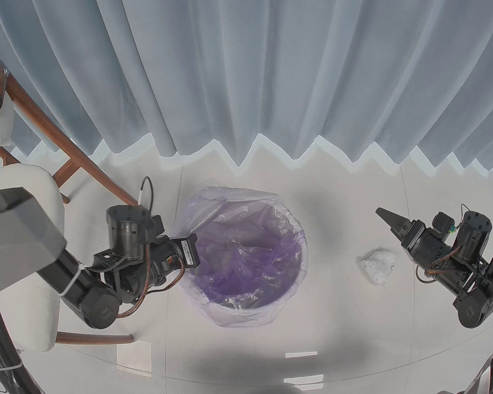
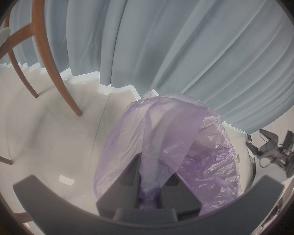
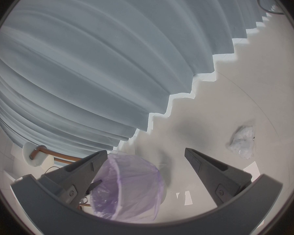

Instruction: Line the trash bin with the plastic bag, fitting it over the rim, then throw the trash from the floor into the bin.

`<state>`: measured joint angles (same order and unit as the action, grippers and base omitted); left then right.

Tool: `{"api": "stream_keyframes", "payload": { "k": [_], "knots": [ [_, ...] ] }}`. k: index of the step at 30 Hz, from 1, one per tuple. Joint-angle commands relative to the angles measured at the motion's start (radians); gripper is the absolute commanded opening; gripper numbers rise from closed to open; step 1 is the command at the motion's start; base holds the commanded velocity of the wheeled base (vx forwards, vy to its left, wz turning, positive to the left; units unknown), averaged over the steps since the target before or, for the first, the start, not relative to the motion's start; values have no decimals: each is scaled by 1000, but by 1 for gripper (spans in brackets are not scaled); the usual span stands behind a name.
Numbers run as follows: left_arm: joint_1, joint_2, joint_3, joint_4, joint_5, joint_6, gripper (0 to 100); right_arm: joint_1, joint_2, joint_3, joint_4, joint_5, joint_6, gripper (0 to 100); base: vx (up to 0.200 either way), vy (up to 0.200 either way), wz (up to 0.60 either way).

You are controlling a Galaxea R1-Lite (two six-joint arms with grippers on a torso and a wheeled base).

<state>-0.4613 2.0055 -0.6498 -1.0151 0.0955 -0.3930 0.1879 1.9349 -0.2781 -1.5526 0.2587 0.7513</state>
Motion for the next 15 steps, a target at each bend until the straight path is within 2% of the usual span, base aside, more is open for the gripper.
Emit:
{"api": "stream_keyframes", "payload": {
  "k": [1,6,12,15],
  "knots": [
    [-13,243,-113,-108,81,2,0,-7,-90,62,-18,-1,-18,100,0,0,0],
    [-27,358,-172,-211,101,3,0,-7,-117,71,-18,-1,-29,100,0,0,0],
    [-33,438,-166,-336,141,6,0,-7,-117,91,-18,-24,-72,100,0,0,0],
    [-33,449,-163,-356,142,17,0,-7,-125,91,-18,-26,-82,100,0,0,0]
  ]
}}
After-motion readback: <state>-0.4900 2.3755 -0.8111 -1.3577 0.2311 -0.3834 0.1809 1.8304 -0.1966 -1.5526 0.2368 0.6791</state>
